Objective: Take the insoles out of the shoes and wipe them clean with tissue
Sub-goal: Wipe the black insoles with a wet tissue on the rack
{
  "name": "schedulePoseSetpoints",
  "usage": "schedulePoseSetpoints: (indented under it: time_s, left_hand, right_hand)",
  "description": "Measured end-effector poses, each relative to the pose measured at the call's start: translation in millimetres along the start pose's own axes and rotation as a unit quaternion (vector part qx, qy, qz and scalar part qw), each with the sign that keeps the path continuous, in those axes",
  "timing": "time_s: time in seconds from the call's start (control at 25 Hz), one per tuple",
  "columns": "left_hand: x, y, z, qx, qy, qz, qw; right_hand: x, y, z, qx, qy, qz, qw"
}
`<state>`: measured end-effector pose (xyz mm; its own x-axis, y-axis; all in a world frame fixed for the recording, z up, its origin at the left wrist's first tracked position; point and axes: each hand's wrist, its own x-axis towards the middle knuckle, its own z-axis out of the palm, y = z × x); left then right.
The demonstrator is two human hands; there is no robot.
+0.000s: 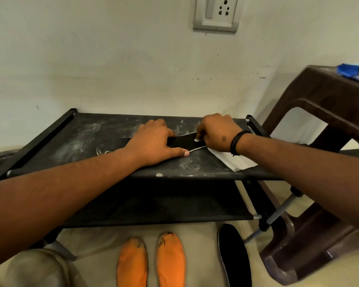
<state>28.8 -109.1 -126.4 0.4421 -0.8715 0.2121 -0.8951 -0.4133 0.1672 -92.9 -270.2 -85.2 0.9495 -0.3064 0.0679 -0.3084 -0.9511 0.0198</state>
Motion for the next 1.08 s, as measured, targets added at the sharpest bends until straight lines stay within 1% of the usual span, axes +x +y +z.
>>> schedulePoseSetpoints:
  time_s: [0.08,0.16,0.2,0.32,0.36,0.44,0.48,0.52,0.6,0.64,0.72,0.8,0.92,0.96,1.08]
  left_hand:
    - [0,0,-1,0.001,-0.002,0.002,1.0]
    - [-1,0,-1,0.003,-0.003,0.0,1.0]
    - [-1,0,-1,0.003,-0.003,-0.001,1.0]
    - [0,1,-1,0.001,-0.007,0.0,1.0]
    - [0,1,-1,0.001,-0.007,0.001,1.0]
    - [-1,-1,0,-0.001,-0.002,0.002,1.0]
    - [-1,-1,0,-0.002,0.0,0.001,1.0]
    - [0,-2,0,-0.002,0.0,0.001,1.0]
    - [0,-1,-1,0.0,-0.005,0.004,1.0]
    - [-1,-1,-1,0.001,-0.007,0.007,1.0]
    - [-2,-2,-1,0.001,-0.007,0.009,1.0]
    - [-3,-2,-2,-0.001,-0.005,0.01,1.0]
    - [-2,-1,-2,-0.005,-0.013,0.014,1.0]
    - [-2,-3,-3,-0.015,-0.023,0.017,0.999]
    - [-4,-15,-9,-0.085,-0.057,0.018,0.995]
  right_hand:
    - [-2,10,0,0.01,-0.01,0.014,1.0]
    - [-7,8,1,0.069,-0.04,-0.018,0.997]
    - [-9,7,2,0.077,-0.04,-0.028,0.996]
    - [-8,8,2,0.006,0.004,-0.007,1.0]
    - [-8,9,3,0.009,-0.002,-0.014,1.0]
    - [-11,4,3,0.074,-0.037,-0.049,0.995]
    - [-12,2,3,0.092,-0.042,-0.055,0.993]
    - [-10,1,3,0.085,-0.031,-0.051,0.995]
    - [-6,1,4,0.031,0.006,-0.023,0.999]
    - [-5,0,5,0.028,0.008,-0.021,0.999]
    - [-8,-7,8,0.076,-0.025,-0.054,0.995]
    - [-10,-12,8,0.084,-0.031,-0.073,0.993]
    - [-3,-10,7,0.03,0.014,-0.025,0.999]
    - [-3,-11,8,0.041,0.01,-0.031,0.999]
    - [-9,-20,9,0.097,-0.018,-0.098,0.99]
